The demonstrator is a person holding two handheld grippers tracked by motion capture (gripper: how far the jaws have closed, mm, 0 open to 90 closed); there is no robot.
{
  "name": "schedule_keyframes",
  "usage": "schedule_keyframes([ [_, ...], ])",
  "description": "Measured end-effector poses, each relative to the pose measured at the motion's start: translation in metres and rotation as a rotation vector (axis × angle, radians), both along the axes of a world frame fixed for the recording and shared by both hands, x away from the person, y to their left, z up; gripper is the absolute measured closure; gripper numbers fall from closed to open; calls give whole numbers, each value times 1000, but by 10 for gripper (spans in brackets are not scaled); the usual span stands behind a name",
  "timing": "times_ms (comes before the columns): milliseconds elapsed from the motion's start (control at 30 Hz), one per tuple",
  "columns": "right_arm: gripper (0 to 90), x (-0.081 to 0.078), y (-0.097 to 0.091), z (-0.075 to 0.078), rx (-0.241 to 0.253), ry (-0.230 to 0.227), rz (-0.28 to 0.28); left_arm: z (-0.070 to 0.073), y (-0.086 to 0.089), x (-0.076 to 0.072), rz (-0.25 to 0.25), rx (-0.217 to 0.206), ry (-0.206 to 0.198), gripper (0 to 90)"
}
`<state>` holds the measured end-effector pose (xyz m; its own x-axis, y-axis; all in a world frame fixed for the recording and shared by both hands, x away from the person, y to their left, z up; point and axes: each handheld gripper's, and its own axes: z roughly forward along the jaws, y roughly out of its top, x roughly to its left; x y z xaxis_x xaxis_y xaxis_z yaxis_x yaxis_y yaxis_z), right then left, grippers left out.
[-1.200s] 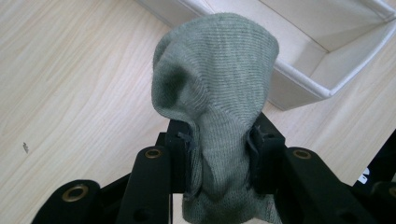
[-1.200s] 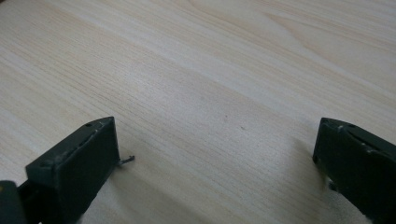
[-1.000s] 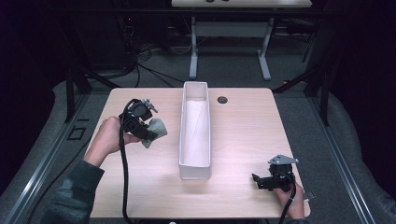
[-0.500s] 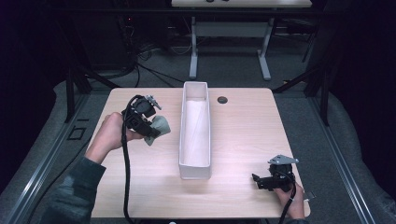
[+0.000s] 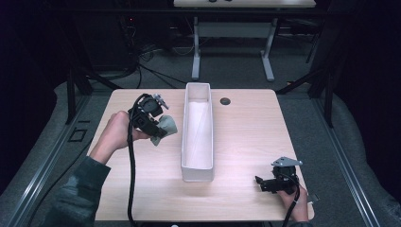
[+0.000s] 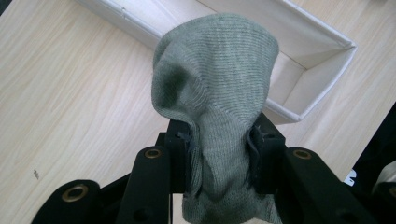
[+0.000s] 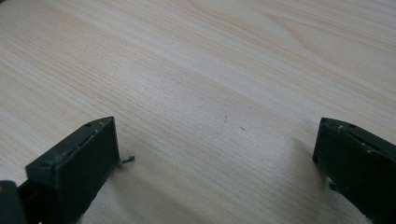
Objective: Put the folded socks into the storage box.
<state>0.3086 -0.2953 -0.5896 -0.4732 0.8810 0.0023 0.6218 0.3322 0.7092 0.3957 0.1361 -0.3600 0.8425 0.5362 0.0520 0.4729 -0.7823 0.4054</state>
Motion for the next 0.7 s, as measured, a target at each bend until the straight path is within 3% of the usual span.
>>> schedule_keyframes([
  [700, 0, 0, 0, 0, -2, -1, 1, 2, -22, 0, -56, 25, 3, 663],
])
